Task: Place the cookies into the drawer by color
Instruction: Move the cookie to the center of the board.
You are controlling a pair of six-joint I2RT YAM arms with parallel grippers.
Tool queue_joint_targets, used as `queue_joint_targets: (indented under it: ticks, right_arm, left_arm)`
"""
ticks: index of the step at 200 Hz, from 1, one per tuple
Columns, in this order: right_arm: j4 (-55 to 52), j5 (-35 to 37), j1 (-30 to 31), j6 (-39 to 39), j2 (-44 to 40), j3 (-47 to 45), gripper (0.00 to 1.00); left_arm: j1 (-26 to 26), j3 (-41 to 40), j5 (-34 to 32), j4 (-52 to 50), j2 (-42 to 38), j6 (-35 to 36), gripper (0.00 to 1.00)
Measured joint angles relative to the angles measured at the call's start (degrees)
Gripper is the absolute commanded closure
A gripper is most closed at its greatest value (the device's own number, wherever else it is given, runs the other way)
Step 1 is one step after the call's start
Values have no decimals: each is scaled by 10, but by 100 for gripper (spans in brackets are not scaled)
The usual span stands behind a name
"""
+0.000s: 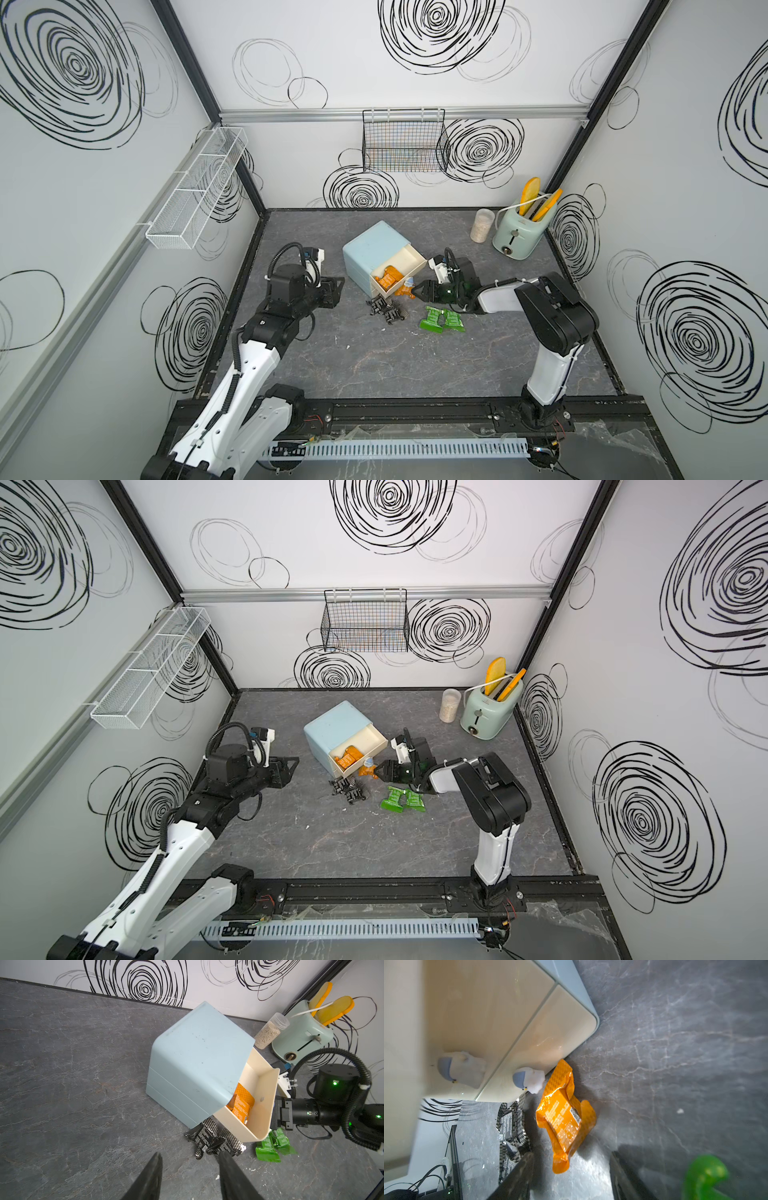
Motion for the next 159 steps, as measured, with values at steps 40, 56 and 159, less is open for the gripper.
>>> queue_joint_targets:
  ticks: [40,56,159]
  right_arm:
    - [14,-2,-1,-16,14,11,38]
    - [20,-5,-1,-21,19,12,39]
    - [55,-26,-4,-55,52,30,42]
  left_arm:
    - [0,0,1,0,0,0,51]
    - [1,0,1,0,0,0,51]
    - [4,-1,1,0,0,0,51]
